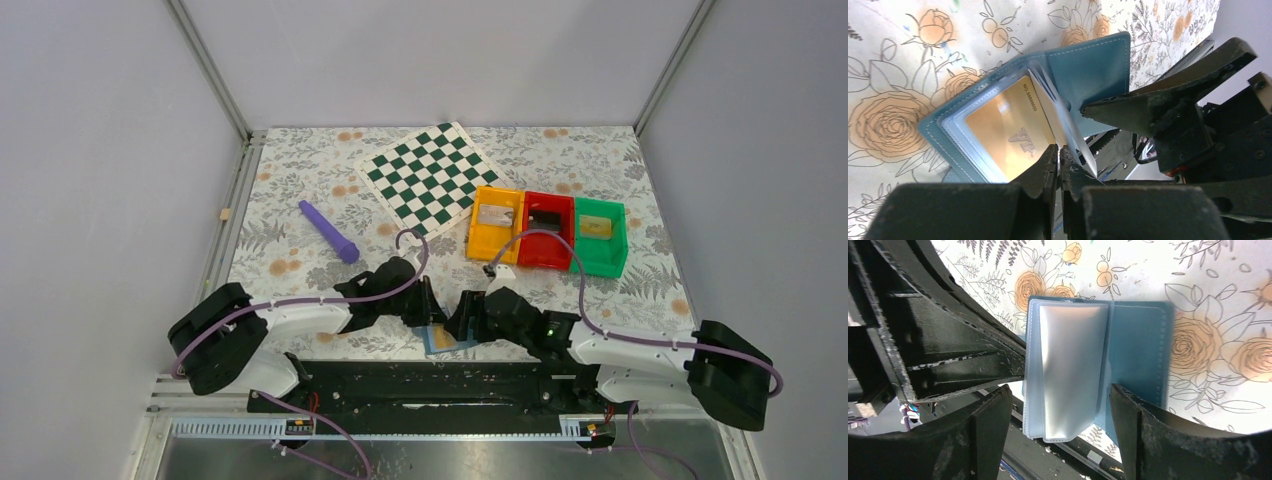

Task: Take the credit cards out of the card holder
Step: Open the card holder at the center of the board.

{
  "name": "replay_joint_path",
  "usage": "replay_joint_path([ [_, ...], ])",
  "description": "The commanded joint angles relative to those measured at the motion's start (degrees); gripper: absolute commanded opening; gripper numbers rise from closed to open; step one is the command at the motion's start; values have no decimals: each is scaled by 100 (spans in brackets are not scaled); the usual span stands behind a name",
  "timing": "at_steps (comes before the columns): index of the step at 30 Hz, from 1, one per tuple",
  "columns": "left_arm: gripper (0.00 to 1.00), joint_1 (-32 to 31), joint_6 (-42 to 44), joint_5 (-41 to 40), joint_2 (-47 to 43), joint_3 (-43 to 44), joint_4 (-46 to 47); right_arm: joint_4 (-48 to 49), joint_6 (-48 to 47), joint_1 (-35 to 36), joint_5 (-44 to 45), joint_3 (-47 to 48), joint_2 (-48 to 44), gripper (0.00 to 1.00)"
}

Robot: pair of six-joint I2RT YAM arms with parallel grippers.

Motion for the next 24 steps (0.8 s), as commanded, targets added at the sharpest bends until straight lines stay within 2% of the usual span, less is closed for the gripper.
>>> replay_joint_path([
  [1,5,-110,-13,141,57,307,447,-640,-247,-34,484,286,-601,76],
  [7,5,-175,32,149,232,543,393,-1445,-491,-34,699,422,-1413,70],
  [12,5,-221,27,169,460,692,454,-1564,-648,-34,533,422,-1762,52],
  [17,5,-241,57,191,665,852,405,-1375,-882,-34,20,470,-1752,44],
  [24,5,-240,113,125,984,1071,259,-1075,-968,-33,-652,533,-1472,39],
])
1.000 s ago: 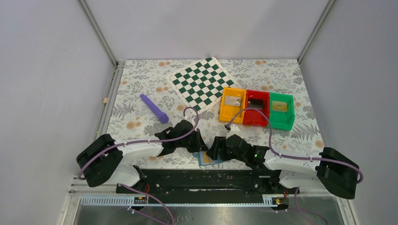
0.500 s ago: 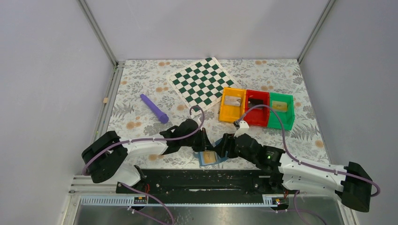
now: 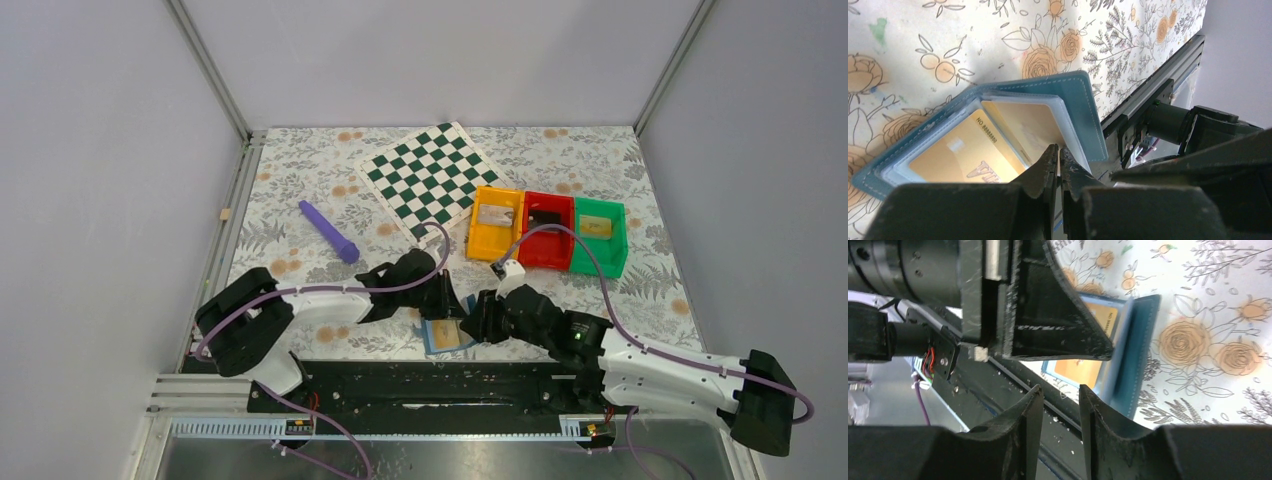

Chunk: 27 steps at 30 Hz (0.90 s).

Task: Take the credit cards out of the card holder
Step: Open the card holder at the center of the board.

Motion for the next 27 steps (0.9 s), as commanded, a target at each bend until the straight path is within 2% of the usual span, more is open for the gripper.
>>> replay_joint_path([
  [1,5,-31,101,-15,215,298,128,373,-135,-23,-553,245,212,39],
  [4,5,-26,105,-29,300,371,80,497,-53,-23,-628,144,400,38],
  [13,5,63,232,-331,194,565,-590,906,-71,-74,-70,-351,805,38],
  [19,6,148,454,-856,-288,750,-1764,897,155,-276,92,-473,1401,38],
  [23,6,150,337,-1025,-661,432,-2017,1102,282,-287,-201,-466,1486,38],
  [27,6,146,129,-1004,-814,-105,-1733,1103,340,-287,-322,-365,1270,37],
])
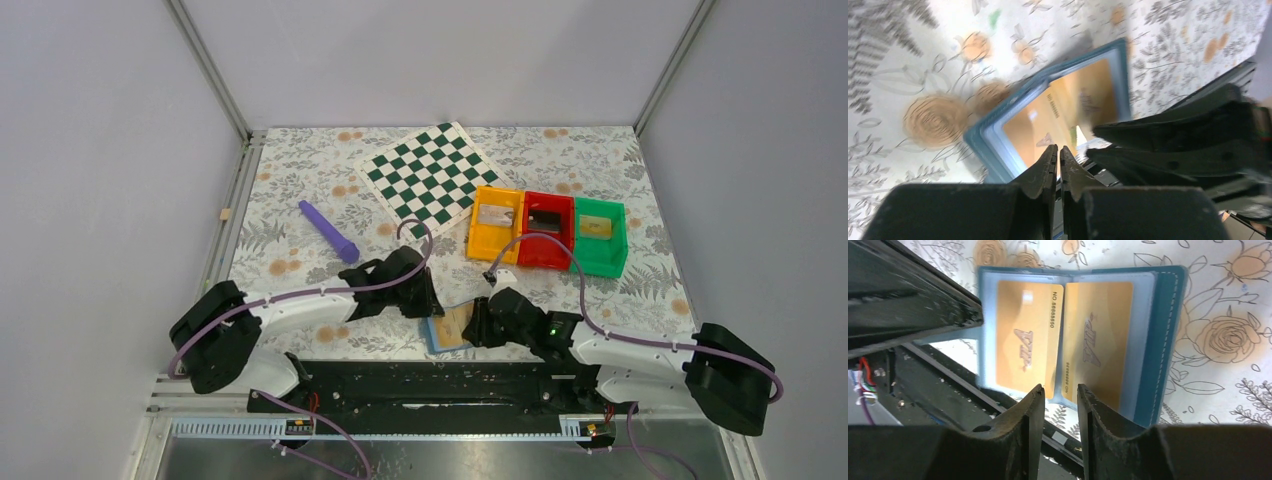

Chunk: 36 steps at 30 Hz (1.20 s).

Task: Take the credit cards out of the card holder
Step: Open the card holder at the center of the board, then remove the credit card from the card holder.

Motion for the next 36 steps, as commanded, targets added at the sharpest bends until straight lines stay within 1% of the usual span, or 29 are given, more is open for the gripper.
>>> replay_joint_path([
  [1,6,5,-160,-149,-184,-544,153,253,158,-36,-153,118,-262,37],
  [4,5,6,-195,-83,-109,-734,362,261,162,-48,-220,223,-319,37],
  [7,4,3,-197,-86,-38,-794,432,283,111,-133,-274,316,-95,37],
  [14,4,8,-199,-29,157,-926,585,798,119,-496,-814,237,430,38],
  [23,3,4,-206,-124,223,-1030,575,1261,148,-727,-1170,88,974,39],
  [30,2,3,-163,-172,342,-942,442,1584,239,-814,-1326,-93,1119,39],
  [36,2,8,-146,-180,413,-897,409,1907,320,-985,-1587,-249,1149,35],
])
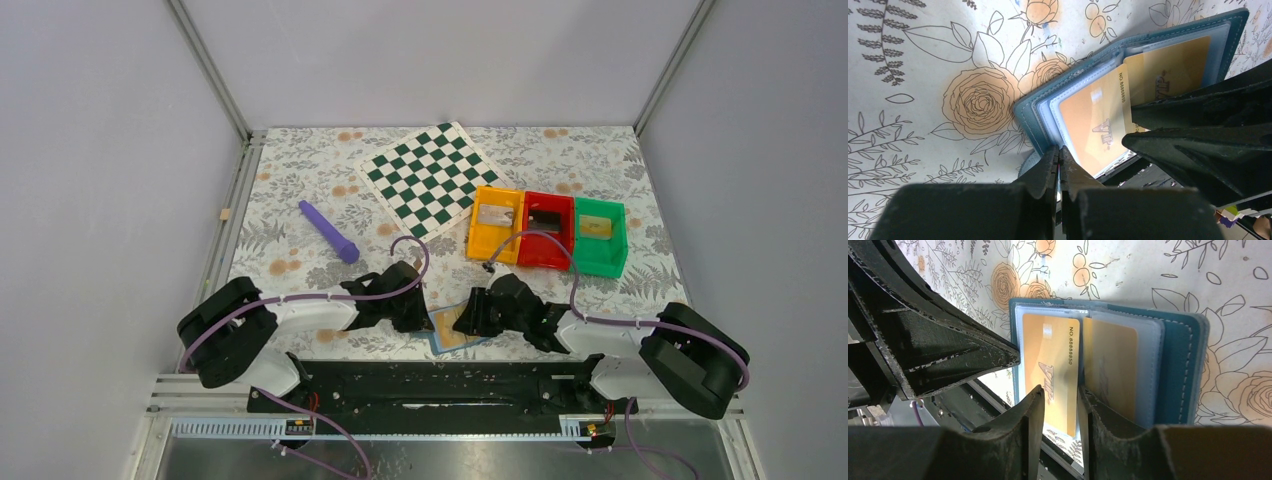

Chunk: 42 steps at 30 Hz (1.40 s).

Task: Take the credit cards out of the card holder
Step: Remove the credit card from the card holder.

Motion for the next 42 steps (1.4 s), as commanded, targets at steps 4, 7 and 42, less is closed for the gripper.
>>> replay_joint_path([
  [4,2,5,59,-203,298,27,-144,489,89,-195,-367,-200,77,25],
  [7,2,6,82,-240,305,58,-218,497,37,-245,-401,-207,29,8],
  [42,0,2,87,-208,473,199,-309,1798,329,-473,-1341,-345,441,19],
])
